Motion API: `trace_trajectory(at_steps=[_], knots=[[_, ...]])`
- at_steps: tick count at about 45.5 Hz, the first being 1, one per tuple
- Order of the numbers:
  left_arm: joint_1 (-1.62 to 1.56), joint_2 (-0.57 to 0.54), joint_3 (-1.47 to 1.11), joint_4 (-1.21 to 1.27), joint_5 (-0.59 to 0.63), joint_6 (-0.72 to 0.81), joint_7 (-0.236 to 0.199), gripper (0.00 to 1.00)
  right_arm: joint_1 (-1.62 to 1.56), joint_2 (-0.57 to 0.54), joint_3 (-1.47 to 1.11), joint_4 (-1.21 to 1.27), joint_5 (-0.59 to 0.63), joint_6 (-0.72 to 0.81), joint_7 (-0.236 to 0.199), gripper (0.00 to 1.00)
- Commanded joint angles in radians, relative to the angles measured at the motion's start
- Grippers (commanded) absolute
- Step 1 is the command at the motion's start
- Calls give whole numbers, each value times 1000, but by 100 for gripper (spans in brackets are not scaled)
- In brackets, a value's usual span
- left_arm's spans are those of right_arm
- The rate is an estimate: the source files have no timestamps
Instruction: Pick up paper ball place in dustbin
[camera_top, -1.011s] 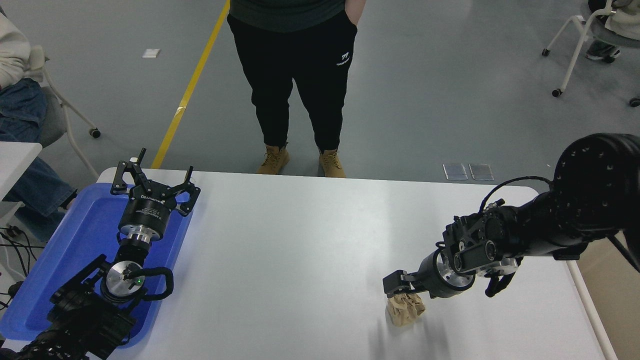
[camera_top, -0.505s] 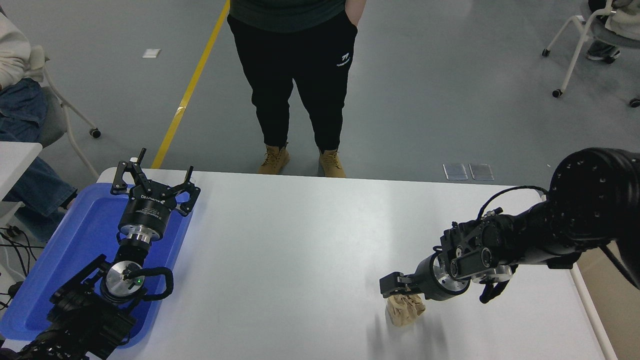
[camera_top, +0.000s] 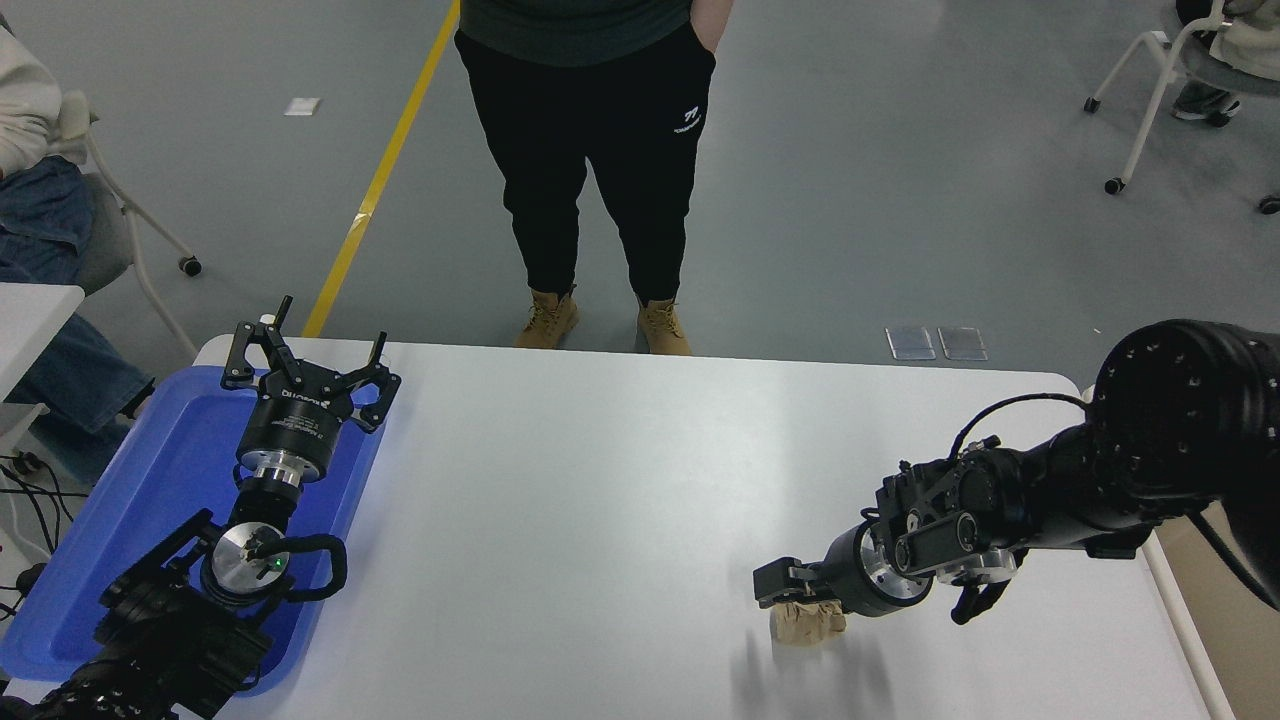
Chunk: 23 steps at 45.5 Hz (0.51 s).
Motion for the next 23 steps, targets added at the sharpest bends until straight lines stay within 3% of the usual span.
trace_trajectory(at_steps=[1, 3, 10, 23], knots=[[0, 0, 0, 0, 0, 0, 0, 100, -17, 0, 1, -6, -16, -14, 0, 97], [0, 0, 0, 2, 0, 0, 0, 100, -17, 0, 1, -9, -16, -15, 0, 90], [0, 0, 0, 0, 0, 0, 0, 100, -17, 0, 1, -9, -32, -31, -2, 51], [0, 0, 0, 0, 0, 0, 0, 100, -15, 0, 1, -9, -46, -58, 0, 22]])
